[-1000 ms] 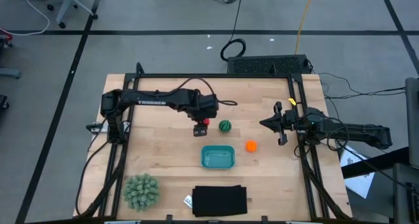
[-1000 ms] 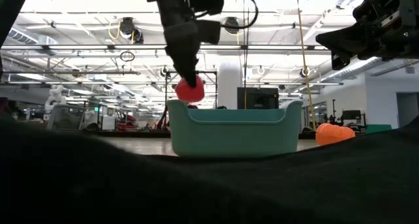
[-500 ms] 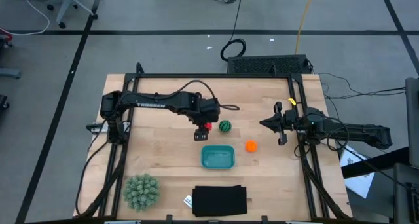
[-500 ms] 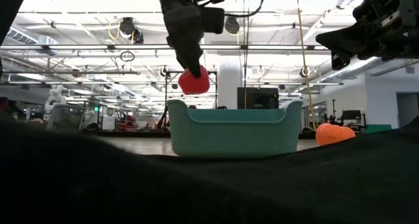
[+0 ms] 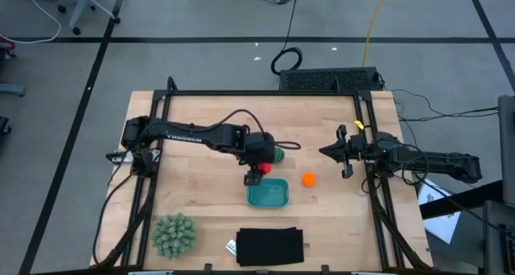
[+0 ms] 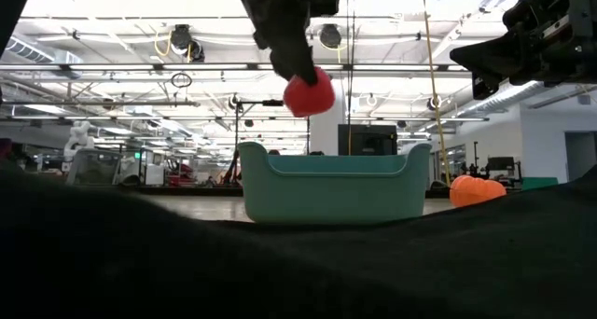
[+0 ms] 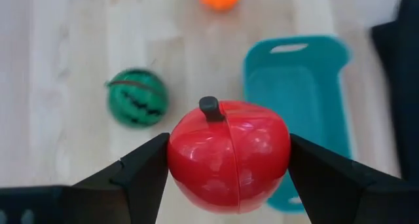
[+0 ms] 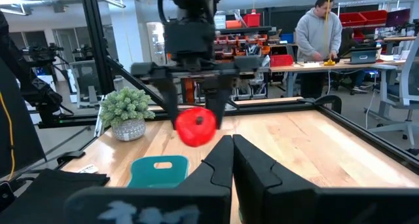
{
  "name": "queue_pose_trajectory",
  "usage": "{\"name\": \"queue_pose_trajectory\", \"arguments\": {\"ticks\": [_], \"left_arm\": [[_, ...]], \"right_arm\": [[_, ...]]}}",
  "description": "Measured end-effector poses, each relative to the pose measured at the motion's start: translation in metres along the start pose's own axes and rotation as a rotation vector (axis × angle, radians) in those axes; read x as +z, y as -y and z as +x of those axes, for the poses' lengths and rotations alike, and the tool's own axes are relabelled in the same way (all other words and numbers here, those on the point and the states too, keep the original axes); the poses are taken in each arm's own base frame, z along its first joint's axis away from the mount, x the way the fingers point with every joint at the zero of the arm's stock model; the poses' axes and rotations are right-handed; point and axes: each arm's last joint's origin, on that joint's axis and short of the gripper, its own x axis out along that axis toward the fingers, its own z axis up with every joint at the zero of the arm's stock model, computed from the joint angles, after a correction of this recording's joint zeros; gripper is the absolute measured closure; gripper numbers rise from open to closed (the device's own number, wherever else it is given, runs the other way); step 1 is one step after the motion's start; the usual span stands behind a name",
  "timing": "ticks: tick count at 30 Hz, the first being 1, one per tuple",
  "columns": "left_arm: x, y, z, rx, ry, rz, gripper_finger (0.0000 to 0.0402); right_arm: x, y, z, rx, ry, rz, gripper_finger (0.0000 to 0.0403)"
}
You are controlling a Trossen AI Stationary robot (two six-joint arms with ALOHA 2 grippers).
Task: Pick and placing Produce into tupperware
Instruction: Put the red apple into the blue bin
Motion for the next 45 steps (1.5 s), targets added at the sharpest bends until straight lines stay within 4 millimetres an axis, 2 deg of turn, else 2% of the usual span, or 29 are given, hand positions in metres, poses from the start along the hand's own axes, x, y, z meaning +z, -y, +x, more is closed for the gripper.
{"name": "queue_pose_trajectory", "arguments": {"ticks": [9,15,21,32,45], "left_arm": [[0.007,0.025,0.001,-0.046,0.057,0.024,0.0119],[0.008,0.042,0.015,-0.068,0.068,0.069,0.0119],[0.000,0.054,0.032,-0.052,-0.017,0.251,0.0119],[-0.004,0.070,0.037,-0.118,-0.031,0.631,0.0119],[0.001,0.068,0.037,-0.109,0.029,0.795,0.0119]], "right_arm": [[0.000,0.000,0.000,0.000,0.000,0.000,0.0403],[0.000,0.000,0.000,0.000,-0.002,0.000,0.0403],[-0.001,0.000,0.001,-0.001,-0.007,0.001,0.0403],[-0.002,0.000,0.001,-0.002,-0.020,0.004,0.0403],[-0.002,0.000,0.001,-0.002,-0.020,0.004,0.0403]]}}
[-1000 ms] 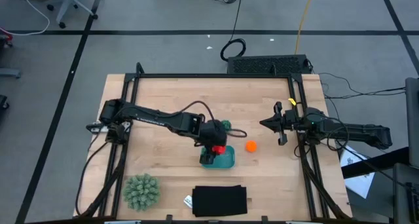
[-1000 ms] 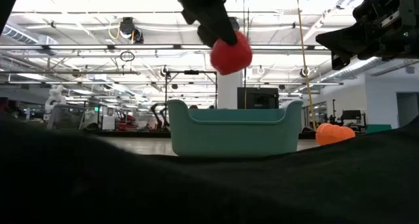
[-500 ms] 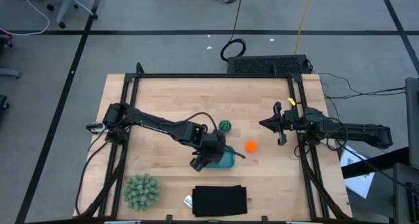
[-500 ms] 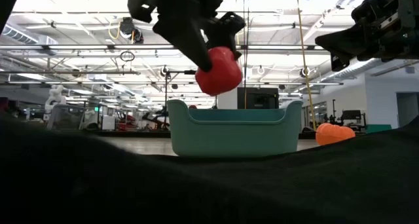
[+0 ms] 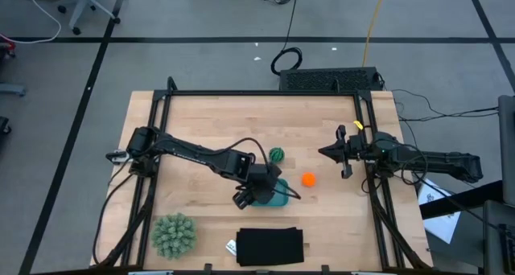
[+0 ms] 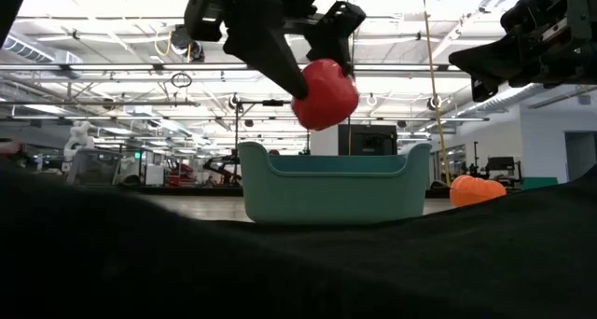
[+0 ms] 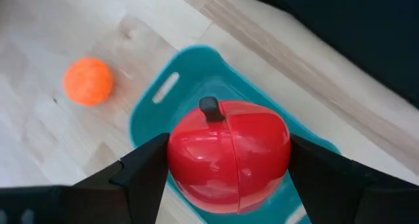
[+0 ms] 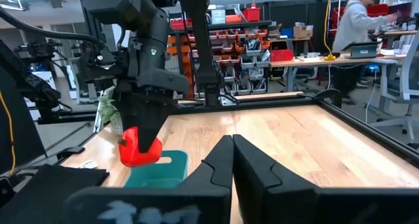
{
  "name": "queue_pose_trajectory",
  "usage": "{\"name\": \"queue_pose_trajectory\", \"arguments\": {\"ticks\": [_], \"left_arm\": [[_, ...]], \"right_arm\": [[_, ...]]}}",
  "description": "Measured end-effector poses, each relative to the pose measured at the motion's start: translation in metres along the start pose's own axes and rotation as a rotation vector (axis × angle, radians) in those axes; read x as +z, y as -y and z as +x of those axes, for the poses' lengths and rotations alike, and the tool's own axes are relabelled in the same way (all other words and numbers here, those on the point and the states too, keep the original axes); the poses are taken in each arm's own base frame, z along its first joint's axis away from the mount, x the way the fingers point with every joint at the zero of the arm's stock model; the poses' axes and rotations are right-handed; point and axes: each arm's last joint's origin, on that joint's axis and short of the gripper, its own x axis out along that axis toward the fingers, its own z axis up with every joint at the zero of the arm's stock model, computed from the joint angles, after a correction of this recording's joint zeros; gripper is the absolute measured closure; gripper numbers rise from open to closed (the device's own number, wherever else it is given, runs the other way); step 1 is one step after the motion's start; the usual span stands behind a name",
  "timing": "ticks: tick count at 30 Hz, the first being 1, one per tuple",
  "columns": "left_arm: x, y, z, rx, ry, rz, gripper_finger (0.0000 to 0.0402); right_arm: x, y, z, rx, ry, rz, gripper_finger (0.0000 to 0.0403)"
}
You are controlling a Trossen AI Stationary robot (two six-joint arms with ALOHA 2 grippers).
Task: Pick and placing Produce into tupperware
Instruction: Put the red apple into the blue bin
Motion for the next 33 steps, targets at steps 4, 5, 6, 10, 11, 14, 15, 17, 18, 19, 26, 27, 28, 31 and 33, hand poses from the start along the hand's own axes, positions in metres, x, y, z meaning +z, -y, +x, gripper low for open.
{"name": "queue_pose_trajectory", "arguments": {"ticks": [4,5,6,10,11,14,15,17,18,19,26,27,28,31,33], "left_arm": [[-0.003,-0.003,0.003,0.004,0.001,0.032,0.0119],[-0.004,-0.005,0.005,0.005,-0.001,0.031,0.0119],[-0.005,-0.005,0.008,0.000,-0.008,0.028,0.0119],[-0.010,-0.004,0.024,-0.026,-0.041,0.038,0.0119],[-0.010,-0.003,0.028,-0.032,-0.045,0.048,0.0119],[-0.012,-0.001,0.037,-0.044,-0.067,0.070,0.0119],[-0.013,-0.001,0.040,-0.047,-0.074,0.071,0.0119],[-0.014,-0.001,0.043,-0.042,-0.091,0.068,0.0119],[-0.015,-0.001,0.042,-0.044,-0.096,0.062,0.0119],[-0.016,-0.002,0.042,-0.044,-0.097,0.057,0.0119],[-0.021,-0.006,0.041,-0.097,-0.056,-0.002,0.0119],[-0.021,-0.006,0.041,-0.099,-0.056,-0.006,0.0119],[-0.021,-0.006,0.041,-0.099,-0.056,-0.011,0.0119],[-0.020,-0.006,0.041,-0.110,-0.045,-0.016,0.0119],[-0.020,-0.005,0.041,-0.130,-0.028,-0.026,0.0119]], "right_arm": [[0.000,0.000,0.000,0.000,0.000,0.000,0.0403],[0.000,0.000,0.000,0.000,0.000,0.000,0.0403],[0.000,0.000,0.000,0.000,0.000,0.000,0.0403],[0.000,0.000,0.000,0.000,-0.001,0.000,0.0403],[0.000,0.000,0.000,0.000,-0.001,0.001,0.0403],[0.000,0.000,0.000,0.000,-0.001,0.002,0.0403],[0.000,0.000,0.000,0.000,-0.001,0.006,0.0403],[0.000,0.000,0.000,0.000,-0.002,0.016,0.0403],[0.000,0.000,0.000,0.000,-0.002,0.019,0.0403],[0.000,0.000,0.000,0.000,-0.002,0.019,0.0403],[0.000,0.000,0.000,0.000,-0.001,0.019,0.0403],[0.000,0.000,0.000,0.000,-0.002,0.019,0.0403],[0.000,0.000,0.000,0.000,-0.002,0.019,0.0403],[0.000,0.000,0.000,0.000,-0.002,0.019,0.0403],[0.000,0.000,0.000,0.000,-0.002,0.019,0.0403]]}}
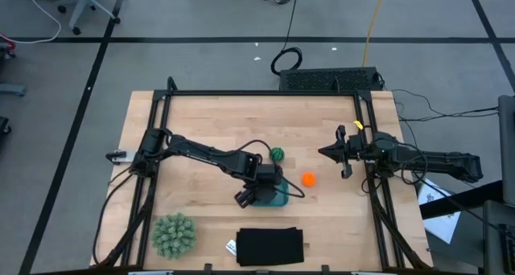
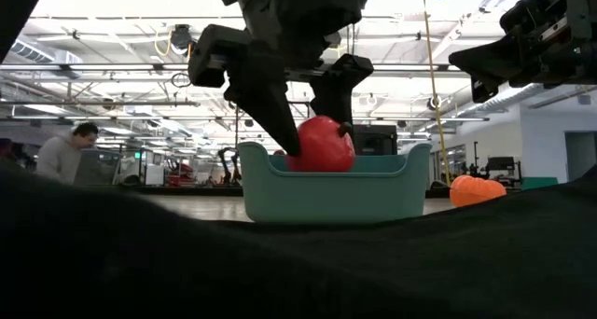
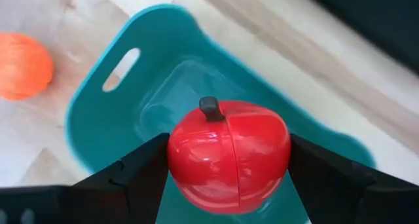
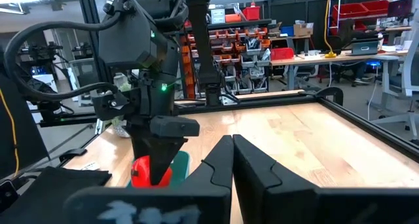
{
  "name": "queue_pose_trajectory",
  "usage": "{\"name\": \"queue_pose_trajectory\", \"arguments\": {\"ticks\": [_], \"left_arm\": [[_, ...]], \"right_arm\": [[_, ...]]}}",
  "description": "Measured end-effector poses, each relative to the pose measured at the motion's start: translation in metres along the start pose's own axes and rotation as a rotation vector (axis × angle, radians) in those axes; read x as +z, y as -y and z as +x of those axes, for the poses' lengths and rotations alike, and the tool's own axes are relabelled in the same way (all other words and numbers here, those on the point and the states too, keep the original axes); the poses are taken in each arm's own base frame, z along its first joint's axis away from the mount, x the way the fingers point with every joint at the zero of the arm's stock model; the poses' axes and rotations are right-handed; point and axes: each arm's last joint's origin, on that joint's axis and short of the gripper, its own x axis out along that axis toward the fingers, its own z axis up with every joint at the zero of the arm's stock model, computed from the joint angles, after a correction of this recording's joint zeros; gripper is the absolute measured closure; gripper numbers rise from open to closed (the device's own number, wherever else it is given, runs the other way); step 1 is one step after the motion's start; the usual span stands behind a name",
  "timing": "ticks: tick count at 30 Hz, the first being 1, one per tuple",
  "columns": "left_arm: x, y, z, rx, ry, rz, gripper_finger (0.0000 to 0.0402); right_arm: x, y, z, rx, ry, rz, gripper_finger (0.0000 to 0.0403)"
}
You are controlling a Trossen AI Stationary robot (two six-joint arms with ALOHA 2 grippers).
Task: Pick and placing Produce into tupperware
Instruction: Put the red apple into the blue bin
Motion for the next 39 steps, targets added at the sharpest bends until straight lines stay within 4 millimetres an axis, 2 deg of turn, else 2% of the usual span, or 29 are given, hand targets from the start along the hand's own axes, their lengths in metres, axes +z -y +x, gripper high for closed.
{"name": "queue_pose_trajectory", "arguments": {"ticks": [16,39], "left_arm": [[-0.0013,-0.0003,0.0054,-0.010,-0.004,-0.022,0.0119],[-0.0059,0.0038,0.0051,-0.044,-0.058,-0.164,0.0119]], "right_arm": [[0.0000,0.0000,0.0000,0.000,0.000,0.000,0.0403],[-0.0002,0.0001,0.0002,0.000,-0.002,0.000,0.0403]]}}
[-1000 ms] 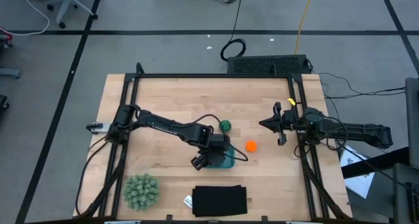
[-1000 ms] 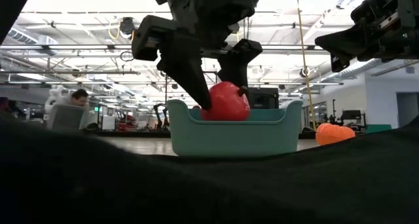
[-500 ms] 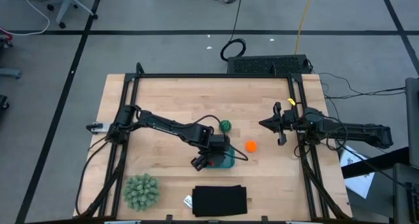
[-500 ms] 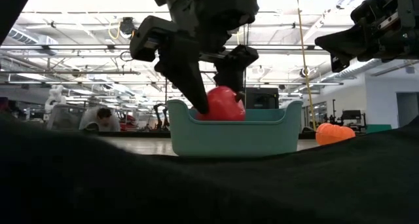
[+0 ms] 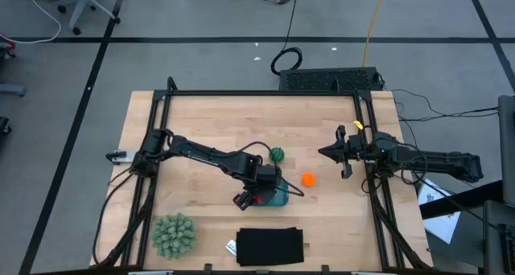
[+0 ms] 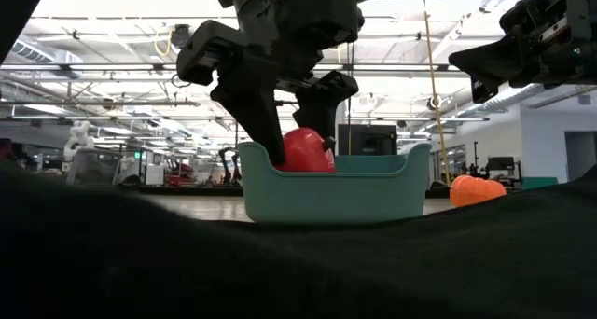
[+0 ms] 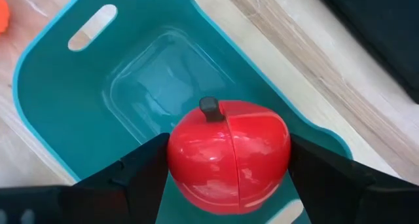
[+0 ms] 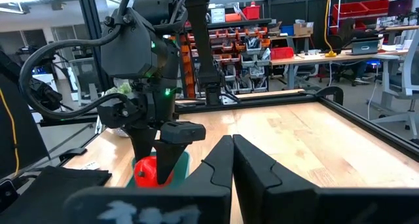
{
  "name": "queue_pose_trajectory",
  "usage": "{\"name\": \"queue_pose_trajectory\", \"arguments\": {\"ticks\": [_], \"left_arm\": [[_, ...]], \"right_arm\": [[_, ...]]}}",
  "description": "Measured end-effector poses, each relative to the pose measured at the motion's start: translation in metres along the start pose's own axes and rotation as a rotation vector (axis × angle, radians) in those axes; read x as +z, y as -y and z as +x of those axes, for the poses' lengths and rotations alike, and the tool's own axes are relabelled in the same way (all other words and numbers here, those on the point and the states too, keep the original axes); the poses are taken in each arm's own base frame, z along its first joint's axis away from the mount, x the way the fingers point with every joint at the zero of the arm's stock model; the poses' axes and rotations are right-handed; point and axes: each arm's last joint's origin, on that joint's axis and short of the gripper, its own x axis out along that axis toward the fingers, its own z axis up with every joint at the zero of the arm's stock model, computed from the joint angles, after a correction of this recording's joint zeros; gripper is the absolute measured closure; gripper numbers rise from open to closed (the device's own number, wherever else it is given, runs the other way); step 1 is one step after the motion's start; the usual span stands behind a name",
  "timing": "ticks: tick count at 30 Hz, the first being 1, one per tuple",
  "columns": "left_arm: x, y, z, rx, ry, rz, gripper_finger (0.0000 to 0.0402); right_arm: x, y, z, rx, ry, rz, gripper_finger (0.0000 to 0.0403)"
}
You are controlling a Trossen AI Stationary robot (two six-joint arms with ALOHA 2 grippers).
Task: Pick and placing Produce into tupperware
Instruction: Put the red apple into the blue bin
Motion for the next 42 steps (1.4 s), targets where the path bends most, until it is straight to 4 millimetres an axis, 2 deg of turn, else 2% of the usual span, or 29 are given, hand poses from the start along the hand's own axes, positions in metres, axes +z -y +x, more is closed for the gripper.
{"name": "queue_pose_trajectory", "arguments": {"ticks": [15,42], "left_arm": [[-0.0046,0.0008,-0.0002,0.023,-0.068,-0.026,0.0119],[-0.0049,0.0004,-0.0003,0.010,-0.058,-0.044,0.0119]], "right_arm": [[0.0000,0.0000,0.0000,0.000,0.000,0.000,0.0403],[0.0000,0.0000,0.0000,0.000,0.000,0.000,0.0403]]}}
